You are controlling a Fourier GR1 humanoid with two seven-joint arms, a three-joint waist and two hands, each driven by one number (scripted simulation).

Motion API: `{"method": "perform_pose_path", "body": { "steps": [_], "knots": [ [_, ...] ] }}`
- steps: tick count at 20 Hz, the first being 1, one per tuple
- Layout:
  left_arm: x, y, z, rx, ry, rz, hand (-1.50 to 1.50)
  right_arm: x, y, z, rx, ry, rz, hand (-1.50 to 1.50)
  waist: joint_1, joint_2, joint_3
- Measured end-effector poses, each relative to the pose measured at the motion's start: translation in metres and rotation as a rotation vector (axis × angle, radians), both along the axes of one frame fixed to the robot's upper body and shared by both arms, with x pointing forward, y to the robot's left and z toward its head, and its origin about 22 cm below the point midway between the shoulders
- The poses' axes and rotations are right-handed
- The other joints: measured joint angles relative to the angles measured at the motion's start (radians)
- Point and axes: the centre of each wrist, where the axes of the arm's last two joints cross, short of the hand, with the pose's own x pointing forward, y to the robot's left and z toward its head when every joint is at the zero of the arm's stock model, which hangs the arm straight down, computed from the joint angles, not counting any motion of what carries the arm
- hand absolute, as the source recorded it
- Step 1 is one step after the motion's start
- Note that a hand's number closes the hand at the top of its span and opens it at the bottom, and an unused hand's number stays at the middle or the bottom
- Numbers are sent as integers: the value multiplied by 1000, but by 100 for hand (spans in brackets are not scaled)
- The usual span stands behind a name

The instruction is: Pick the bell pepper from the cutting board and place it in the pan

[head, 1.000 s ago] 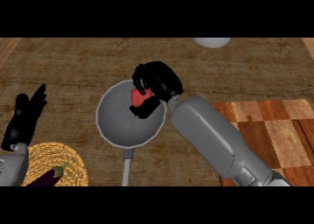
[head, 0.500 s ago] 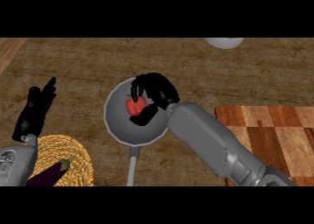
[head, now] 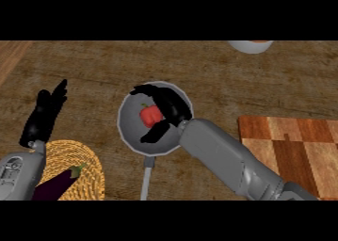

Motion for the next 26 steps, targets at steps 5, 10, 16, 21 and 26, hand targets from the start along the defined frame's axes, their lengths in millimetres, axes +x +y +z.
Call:
{"method": "perform_pose_path", "body": {
  "steps": [5,10,16,21,26],
  "knots": [
    [-2,-1,-4,1,7,5,0,0,2,4,135,-15,-35,-150,-2,-2,0],
    [0,3,-2,-4,10,24,0,2,4,11,258,-36,-107,-150,-19,-6,0],
    [-13,23,-10,-1,25,67,0,22,-3,22,331,-21,-211,-150,-67,-17,-1],
    [-23,34,-8,1,27,108,0,50,-42,32,380,-10,-258,-150,-109,-26,-1],
    [-31,37,-12,0,35,130,0,72,-104,40,408,-6,-266,-150,-131,-30,-1]
  ]
}}
